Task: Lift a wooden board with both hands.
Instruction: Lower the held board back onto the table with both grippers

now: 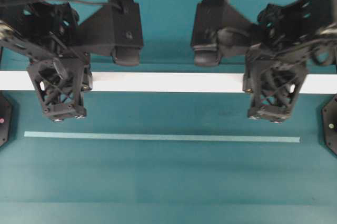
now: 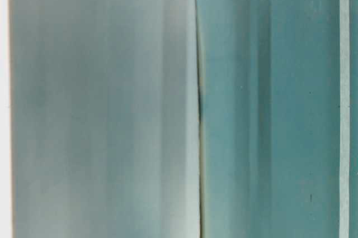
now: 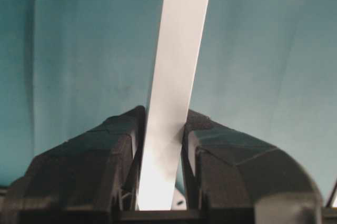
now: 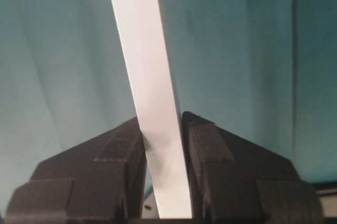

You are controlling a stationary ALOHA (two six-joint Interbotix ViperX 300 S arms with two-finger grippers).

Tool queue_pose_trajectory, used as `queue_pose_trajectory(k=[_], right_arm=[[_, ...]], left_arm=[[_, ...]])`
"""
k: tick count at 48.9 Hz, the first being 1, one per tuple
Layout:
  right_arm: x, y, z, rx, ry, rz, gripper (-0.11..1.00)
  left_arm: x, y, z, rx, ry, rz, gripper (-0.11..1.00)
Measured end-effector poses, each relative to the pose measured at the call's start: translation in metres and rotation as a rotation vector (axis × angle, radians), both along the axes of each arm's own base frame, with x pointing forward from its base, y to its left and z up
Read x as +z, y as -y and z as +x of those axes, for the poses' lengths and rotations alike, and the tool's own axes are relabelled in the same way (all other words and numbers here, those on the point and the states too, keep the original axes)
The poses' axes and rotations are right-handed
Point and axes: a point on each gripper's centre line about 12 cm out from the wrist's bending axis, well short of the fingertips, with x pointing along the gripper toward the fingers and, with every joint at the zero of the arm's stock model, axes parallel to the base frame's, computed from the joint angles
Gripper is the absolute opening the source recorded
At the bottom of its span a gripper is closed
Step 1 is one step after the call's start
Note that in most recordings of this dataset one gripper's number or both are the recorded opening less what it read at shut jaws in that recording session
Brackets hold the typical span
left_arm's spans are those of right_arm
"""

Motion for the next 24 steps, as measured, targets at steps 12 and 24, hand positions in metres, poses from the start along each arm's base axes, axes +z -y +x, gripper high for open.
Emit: queue_pose_trajectory(k=[12,24], right_arm=[[-0.04,-0.001,0.001,0.016,-0.012,0.0,0.21],[-0.086,-0.001,-0.003,0.022,-0.035,0.001,0.21]], left_arm=[[-0.038,0.002,0.005,-0.001,-0.034,-0.002,0.18],[-0.075,0.003,0.008,-0.003,-0.014,-0.002,0.18]])
